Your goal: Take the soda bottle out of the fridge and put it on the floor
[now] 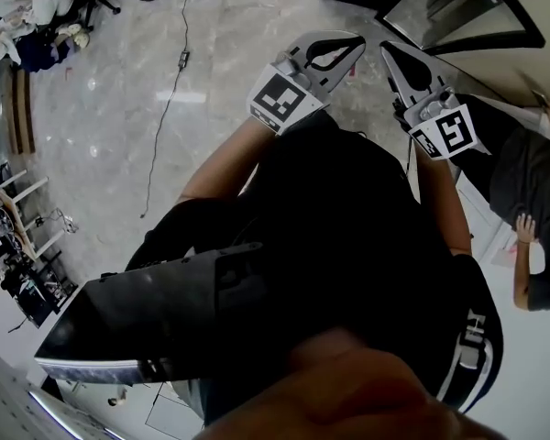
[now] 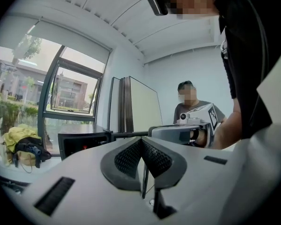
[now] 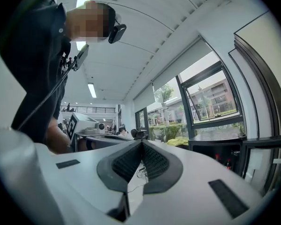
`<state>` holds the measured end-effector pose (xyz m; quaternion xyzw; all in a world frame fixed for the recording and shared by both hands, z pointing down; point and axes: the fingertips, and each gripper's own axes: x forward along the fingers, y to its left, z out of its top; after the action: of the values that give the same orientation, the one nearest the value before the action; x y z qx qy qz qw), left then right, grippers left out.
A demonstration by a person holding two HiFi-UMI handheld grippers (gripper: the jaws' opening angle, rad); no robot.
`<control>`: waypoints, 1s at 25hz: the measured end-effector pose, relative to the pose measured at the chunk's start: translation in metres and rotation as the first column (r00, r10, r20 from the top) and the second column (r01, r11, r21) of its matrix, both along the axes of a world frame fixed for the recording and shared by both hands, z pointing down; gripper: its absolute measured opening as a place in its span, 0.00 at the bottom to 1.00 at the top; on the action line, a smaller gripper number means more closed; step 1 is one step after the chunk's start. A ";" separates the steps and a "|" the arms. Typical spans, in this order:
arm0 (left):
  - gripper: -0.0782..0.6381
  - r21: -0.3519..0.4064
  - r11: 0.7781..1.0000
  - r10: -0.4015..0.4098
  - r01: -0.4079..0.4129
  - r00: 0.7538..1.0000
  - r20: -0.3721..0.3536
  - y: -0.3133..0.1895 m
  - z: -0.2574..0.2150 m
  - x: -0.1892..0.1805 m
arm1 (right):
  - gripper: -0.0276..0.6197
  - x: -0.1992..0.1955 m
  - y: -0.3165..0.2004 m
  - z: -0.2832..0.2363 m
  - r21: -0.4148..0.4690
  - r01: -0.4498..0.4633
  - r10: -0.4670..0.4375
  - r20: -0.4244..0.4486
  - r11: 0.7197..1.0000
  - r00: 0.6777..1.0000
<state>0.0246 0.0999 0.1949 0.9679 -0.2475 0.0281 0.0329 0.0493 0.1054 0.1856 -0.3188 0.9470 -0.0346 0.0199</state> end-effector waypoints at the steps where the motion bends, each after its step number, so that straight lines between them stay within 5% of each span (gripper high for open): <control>1: 0.10 -0.004 1.000 0.009 -0.009 1.000 -0.002 -0.008 0.001 -0.006 | 0.06 -0.006 -0.008 0.001 -0.007 -0.005 0.005 -0.003 1.000 1.000; 15: 0.10 -0.013 0.998 0.054 -0.055 0.998 -0.041 -0.083 0.005 -0.046 | 0.06 -0.041 -0.075 0.011 -0.027 -0.086 0.085 -0.052 0.996 0.995; 25: 0.10 -0.053 0.998 0.010 -0.013 0.998 -0.054 -0.130 0.014 -0.017 | 0.06 -0.011 -0.120 0.024 -0.028 -0.069 0.068 -0.043 0.997 0.997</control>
<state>0.0074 -0.0297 0.2089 0.9684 -0.2403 0.0089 0.0654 0.0381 -0.0150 0.2096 -0.3520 0.9351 -0.0410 -0.0036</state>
